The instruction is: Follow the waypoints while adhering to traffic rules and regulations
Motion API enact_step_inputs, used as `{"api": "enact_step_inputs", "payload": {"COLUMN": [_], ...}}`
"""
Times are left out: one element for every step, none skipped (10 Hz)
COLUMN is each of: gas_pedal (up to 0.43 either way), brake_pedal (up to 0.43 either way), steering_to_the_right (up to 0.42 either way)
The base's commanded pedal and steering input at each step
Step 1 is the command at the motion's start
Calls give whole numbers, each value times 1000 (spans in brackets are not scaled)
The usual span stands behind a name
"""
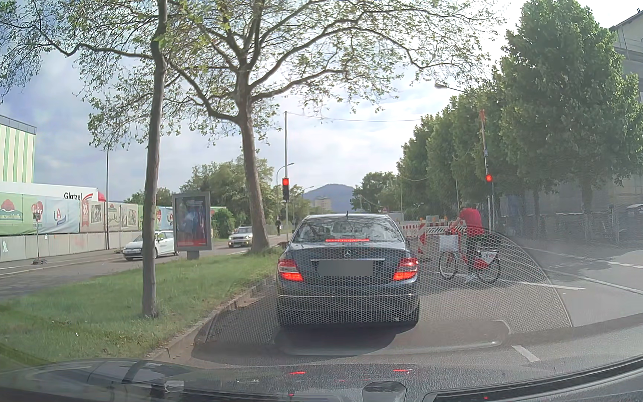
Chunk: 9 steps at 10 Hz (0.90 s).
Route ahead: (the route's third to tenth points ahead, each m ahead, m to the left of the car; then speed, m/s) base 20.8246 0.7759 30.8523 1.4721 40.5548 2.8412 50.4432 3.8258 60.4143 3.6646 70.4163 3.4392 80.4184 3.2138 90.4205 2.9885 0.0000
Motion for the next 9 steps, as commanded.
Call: {"api": "enact_step_inputs", "payload": {"gas_pedal": [0, 0, 0, 0, 0, 0, 0, 0, 0], "brake_pedal": [207, 207, 207, 207, 207, 207, 207, 207, 207], "steering_to_the_right": [-1, -1, -1, -1, -1, -1, -1, -1, -1]}}
